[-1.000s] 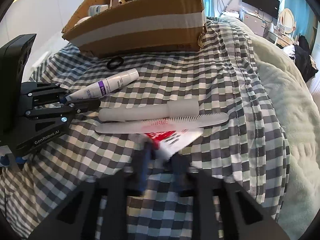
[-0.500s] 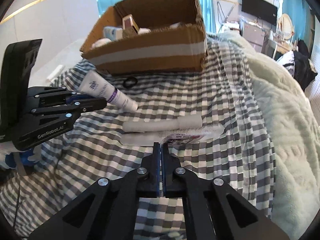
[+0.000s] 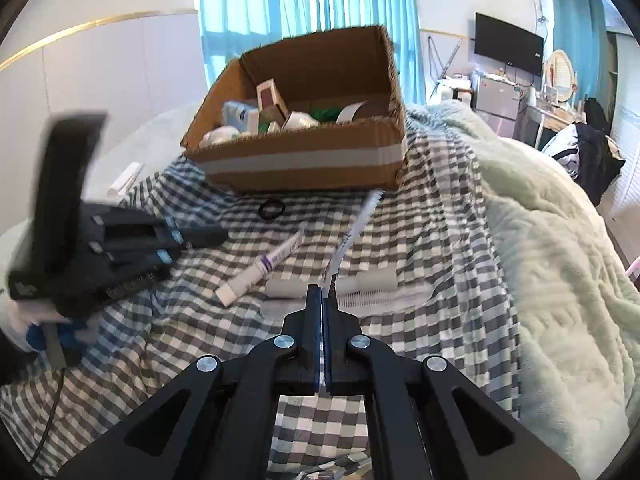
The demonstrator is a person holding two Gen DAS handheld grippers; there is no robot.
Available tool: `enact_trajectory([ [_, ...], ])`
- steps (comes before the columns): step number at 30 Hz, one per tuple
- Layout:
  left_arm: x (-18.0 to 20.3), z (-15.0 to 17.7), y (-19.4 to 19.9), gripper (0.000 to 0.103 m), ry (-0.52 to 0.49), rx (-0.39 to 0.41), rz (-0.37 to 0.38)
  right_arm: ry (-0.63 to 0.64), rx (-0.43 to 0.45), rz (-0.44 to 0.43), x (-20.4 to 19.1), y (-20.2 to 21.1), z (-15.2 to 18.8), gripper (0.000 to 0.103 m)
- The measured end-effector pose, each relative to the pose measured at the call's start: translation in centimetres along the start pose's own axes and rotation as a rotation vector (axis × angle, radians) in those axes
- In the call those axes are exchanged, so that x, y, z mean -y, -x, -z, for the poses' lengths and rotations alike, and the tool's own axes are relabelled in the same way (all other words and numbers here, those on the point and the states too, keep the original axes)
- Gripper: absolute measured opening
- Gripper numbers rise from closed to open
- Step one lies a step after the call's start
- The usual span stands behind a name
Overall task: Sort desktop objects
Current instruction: 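Grasp the white tube with the left gripper while the right gripper grasps the red-and-white sachet, then carry the tube and sachet over the box and open both grippers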
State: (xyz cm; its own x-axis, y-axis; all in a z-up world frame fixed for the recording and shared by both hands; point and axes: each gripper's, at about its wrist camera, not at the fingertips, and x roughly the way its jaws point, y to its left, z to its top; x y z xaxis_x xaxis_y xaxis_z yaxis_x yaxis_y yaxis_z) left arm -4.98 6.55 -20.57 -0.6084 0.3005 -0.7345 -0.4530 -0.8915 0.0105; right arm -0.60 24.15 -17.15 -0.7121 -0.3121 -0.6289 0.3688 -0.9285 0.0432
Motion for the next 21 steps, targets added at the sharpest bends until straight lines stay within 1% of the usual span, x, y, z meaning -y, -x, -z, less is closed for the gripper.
enact_trajectory([
  [1, 0.1, 0.4, -0.7, 0.034, 0.003, -0.007, -0.004, -0.005, 0.015, 0.004, 0.1, 0.3, -0.3, 0.000],
  [2, 0.2, 0.8, -1.5, 0.041, -0.003, -0.021, -0.004, -0.009, 0.024, 0.003, 0.2, 0.5, -0.5, 0.000],
  [3, 0.4, 1.0, -2.4, 0.052, -0.014, -0.047, -0.003, -0.013, 0.031, 0.000, 0.3, 0.7, -0.7, 0.000],
  [5, 0.8, 1.6, -3.8, 0.053, -0.029, -0.092, 0.007, -0.012, 0.052, 0.004, 0.3, 1.2, -1.1, 0.000],
  [6, 0.9, 1.7, -4.1, 0.053, -0.030, -0.098, 0.006, -0.012, 0.060, 0.002, 0.3, 1.5, -1.2, 0.000],
  [7, 0.9, 1.9, -4.3, 0.051, -0.030, -0.096, 0.007, -0.014, 0.068, 0.001, 0.4, 1.7, -1.4, 0.000],
  [8, 0.7, 1.8, -4.1, 0.027, -0.017, -0.090, 0.013, -0.017, 0.073, -0.001, 0.4, 1.8, -1.5, 0.000],
  [9, 0.4, 1.8, -4.1, 0.023, -0.004, -0.094, 0.013, -0.018, 0.077, -0.002, 0.4, 1.9, -1.6, 0.000],
  [11, -0.3, 1.5, -3.4, 0.023, 0.033, -0.074, 0.004, -0.022, 0.087, -0.002, 0.4, 2.3, -1.9, 0.000],
  [13, -0.4, 1.0, -2.5, 0.023, 0.033, -0.052, -0.004, -0.025, 0.099, -0.007, 0.3, 2.7, -2.1, 0.000],
  [14, -0.4, 0.7, -1.7, 0.023, 0.028, -0.028, -0.013, -0.024, 0.105, -0.007, 0.3, 2.9, -2.2, 0.000],
  [17, -0.5, -0.6, 0.4, 0.023, 0.034, 0.032, -0.008, -0.017, 0.131, -0.005, 0.0, 3.6, -2.8, 0.000],
  [21, -0.2, -1.8, 3.4, 0.023, 0.019, 0.116, -0.024, -0.002, 0.176, 0.006, -0.4, 4.7, -4.2, 0.000],
])
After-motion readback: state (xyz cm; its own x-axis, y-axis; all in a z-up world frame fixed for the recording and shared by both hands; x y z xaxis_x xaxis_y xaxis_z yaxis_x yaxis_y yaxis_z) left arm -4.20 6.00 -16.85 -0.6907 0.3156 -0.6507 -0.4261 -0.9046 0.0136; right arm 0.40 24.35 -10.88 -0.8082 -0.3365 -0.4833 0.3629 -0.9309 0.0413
